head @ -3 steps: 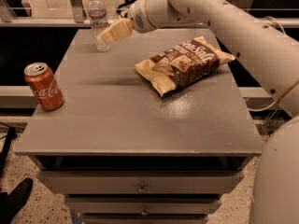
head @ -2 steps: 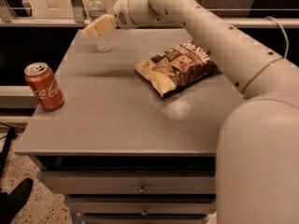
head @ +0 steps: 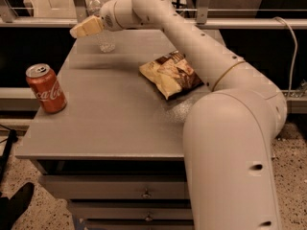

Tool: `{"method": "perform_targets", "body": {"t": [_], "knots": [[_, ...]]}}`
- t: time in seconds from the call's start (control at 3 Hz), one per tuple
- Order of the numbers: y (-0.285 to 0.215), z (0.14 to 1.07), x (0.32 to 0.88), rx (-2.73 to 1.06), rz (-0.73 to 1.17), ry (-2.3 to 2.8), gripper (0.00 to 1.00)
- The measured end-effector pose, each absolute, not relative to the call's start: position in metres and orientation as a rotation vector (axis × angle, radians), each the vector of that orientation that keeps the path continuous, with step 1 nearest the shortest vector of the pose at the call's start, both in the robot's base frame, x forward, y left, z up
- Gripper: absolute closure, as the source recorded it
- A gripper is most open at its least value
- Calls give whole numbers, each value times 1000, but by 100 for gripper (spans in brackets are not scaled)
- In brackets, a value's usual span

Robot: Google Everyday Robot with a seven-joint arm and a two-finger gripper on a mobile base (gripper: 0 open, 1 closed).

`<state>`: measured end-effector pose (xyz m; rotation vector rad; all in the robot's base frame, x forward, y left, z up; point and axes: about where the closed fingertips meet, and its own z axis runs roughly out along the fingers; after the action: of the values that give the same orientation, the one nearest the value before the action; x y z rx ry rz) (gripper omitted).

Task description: Knock water bottle over

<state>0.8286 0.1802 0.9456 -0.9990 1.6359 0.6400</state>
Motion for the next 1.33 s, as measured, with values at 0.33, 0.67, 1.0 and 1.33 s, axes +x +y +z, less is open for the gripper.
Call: {"method": "perform_targets", "body": {"t": [0.33, 0.67, 1.0, 1.33], "knots": [[187, 933, 840, -983, 644, 1651, 0], [184, 921, 846, -957, 649, 1671, 17], [174, 918, 849, -925, 640, 1678, 49], [162, 923, 850, -903, 636, 1667, 80]]}}
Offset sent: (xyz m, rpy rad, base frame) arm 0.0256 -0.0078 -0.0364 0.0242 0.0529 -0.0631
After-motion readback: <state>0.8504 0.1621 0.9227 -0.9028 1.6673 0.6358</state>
